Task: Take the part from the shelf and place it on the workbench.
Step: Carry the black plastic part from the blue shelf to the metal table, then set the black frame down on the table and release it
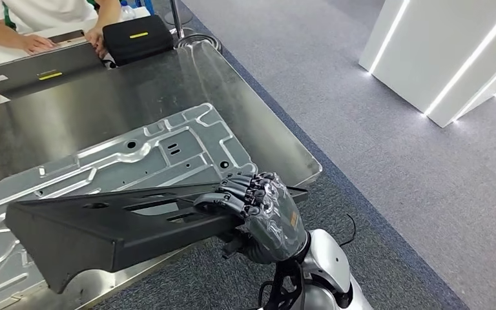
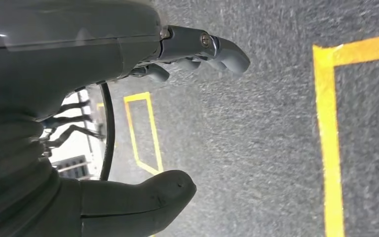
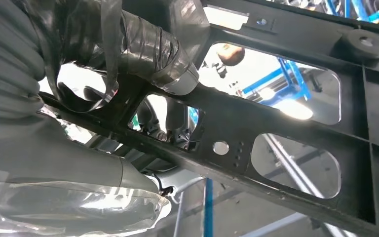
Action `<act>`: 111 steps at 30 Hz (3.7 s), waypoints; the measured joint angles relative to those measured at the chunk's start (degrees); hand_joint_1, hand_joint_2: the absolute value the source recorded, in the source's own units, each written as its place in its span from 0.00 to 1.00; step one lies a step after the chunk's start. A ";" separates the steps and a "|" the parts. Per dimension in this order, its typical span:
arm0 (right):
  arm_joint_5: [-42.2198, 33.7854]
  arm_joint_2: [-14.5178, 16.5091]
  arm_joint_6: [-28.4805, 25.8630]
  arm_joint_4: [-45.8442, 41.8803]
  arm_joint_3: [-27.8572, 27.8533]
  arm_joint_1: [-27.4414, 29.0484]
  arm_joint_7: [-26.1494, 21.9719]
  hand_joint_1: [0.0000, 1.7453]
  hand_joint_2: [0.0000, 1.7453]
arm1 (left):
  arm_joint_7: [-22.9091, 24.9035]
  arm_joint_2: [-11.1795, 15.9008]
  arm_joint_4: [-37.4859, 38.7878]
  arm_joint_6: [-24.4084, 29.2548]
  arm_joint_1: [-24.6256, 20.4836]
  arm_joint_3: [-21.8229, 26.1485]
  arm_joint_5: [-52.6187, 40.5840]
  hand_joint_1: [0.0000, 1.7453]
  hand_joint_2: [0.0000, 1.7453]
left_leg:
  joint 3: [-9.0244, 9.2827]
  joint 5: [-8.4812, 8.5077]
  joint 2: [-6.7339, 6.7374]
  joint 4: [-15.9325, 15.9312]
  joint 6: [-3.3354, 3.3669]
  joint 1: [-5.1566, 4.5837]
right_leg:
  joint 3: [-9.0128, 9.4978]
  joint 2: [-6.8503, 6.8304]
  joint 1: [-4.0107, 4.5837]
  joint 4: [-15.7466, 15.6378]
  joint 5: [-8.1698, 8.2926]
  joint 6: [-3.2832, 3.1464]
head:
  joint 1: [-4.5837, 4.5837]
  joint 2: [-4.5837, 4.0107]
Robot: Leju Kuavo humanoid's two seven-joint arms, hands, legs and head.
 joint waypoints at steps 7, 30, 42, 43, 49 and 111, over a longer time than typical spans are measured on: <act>0.84 -0.27 0.59 0.14 0.02 -0.11 0.23 1.00 1.00 | -1.93 0.00 0.00 0.33 -0.14 1.61 1.25 0.00 1.00 | -0.15 0.37 -4.58 -0.16 1.25 -0.79 | -7.41 6.09 0.22 14.34 -5.37 -0.59 | 0.02 0.00; 7.94 -0.36 2.17 -2.75 -1.72 4.22 1.73 1.00 1.00 | 23.32 -12.61 -35.23 -6.23 17.38 -13.44 45.84 0.00 1.00 | -0.55 -0.58 0.93 1.24 -0.27 0.03 | 1.50 -0.21 -0.16 0.00 -1.16 -0.12 | 0.01 0.00; 8.09 -0.31 2.37 -3.09 -1.69 4.43 1.77 1.00 1.00 | 24.36 -12.64 -43.04 -6.16 20.11 -18.70 46.68 0.00 1.00 | -1.01 0.57 -7.62 0.97 1.26 -1.02 | -0.58 11.18 0.87 1.71 -0.33 -3.80 | 0.04 -0.01; 8.10 -0.31 2.35 -3.12 -1.69 4.42 1.83 1.00 1.00 | 24.37 -12.62 -43.27 -6.18 20.18 -18.81 46.68 0.00 1.00 | -1.14 0.73 -8.18 0.86 0.97 -0.84 | -0.37 11.57 1.00 0.94 -0.30 -4.09 | 0.12 0.00; 7.63 0.45 3.44 -3.24 -2.98 4.76 6.90 1.00 1.00 | 24.63 -12.36 -45.11 -5.91 21.13 -18.90 47.57 0.00 1.00 | -4.03 -4.14 -2.96 8.01 -0.82 -1.51 | 1.03 7.68 0.28 -2.29 1.36 -3.55 | 0.11 0.00; 20.45 -12.23 11.49 19.26 -28.30 -7.37 3.91 0.00 1.00 | 13.18 -14.46 -55.13 -6.68 21.62 -11.31 41.07 0.00 1.00 | -3.06 -6.47 -1.10 9.20 -1.44 -0.04 | -1.80 6.00 -0.35 -0.79 2.33 -2.06 | 0.06 0.00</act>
